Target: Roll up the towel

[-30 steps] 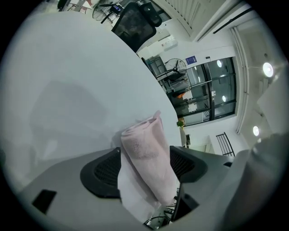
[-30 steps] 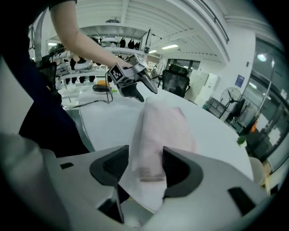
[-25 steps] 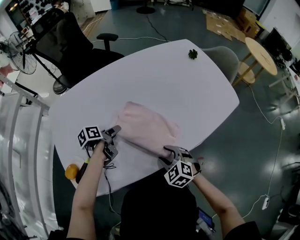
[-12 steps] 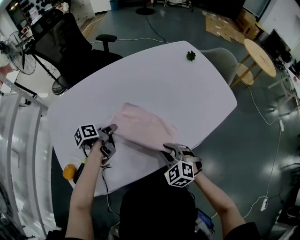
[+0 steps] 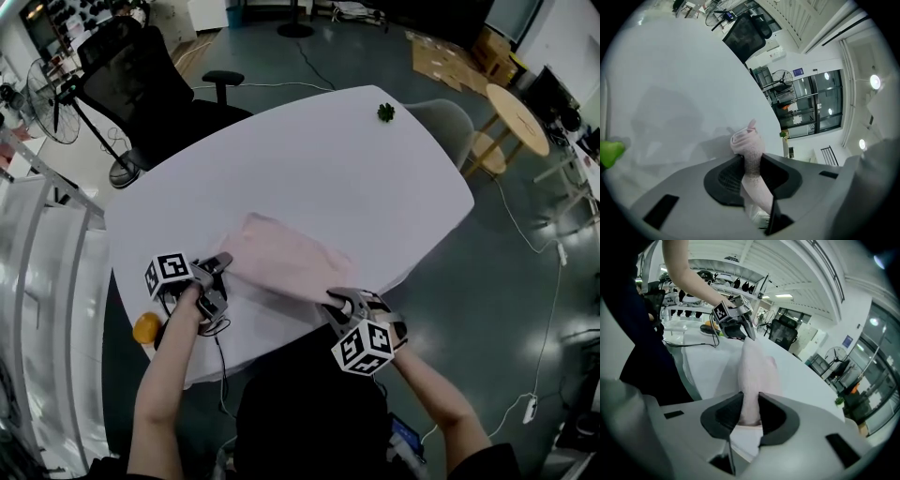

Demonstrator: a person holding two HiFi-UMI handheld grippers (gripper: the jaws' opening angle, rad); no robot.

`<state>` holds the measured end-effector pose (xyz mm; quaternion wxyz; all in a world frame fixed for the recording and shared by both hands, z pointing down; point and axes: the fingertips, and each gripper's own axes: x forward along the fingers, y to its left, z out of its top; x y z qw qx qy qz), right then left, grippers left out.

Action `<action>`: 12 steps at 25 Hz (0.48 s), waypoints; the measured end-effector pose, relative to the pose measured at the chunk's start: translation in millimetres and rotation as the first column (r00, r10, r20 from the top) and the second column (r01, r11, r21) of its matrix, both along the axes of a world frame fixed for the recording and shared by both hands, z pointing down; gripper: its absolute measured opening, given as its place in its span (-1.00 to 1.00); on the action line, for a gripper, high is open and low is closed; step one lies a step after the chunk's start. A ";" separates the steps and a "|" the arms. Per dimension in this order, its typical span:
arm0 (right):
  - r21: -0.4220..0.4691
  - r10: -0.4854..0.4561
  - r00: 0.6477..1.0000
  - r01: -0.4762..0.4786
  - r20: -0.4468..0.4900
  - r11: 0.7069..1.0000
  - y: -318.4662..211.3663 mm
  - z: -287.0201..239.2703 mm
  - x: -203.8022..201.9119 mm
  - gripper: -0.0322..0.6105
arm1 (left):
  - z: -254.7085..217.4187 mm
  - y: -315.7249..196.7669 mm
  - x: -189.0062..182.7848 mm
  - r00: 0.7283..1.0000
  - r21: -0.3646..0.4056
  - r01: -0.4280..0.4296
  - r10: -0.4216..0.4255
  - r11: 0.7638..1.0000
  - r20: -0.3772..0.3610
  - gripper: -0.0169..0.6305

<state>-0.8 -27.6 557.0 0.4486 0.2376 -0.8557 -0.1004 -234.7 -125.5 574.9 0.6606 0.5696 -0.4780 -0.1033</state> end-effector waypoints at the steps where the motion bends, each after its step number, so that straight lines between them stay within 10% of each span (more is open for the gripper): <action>1: -0.013 -0.004 1.000 0.004 0.004 1.000 7.7 2.4 -4.2 -0.57 | 2.2 8.3 -4.3 1.000 -0.008 0.002 -0.002 1.000 0.001 -0.61; 12: -0.243 0.044 0.995 -0.022 0.085 0.970 59.0 35.1 -30.4 -0.57 | 27.7 58.2 -30.8 1.000 -0.076 0.022 -0.023 0.997 -0.005 -0.59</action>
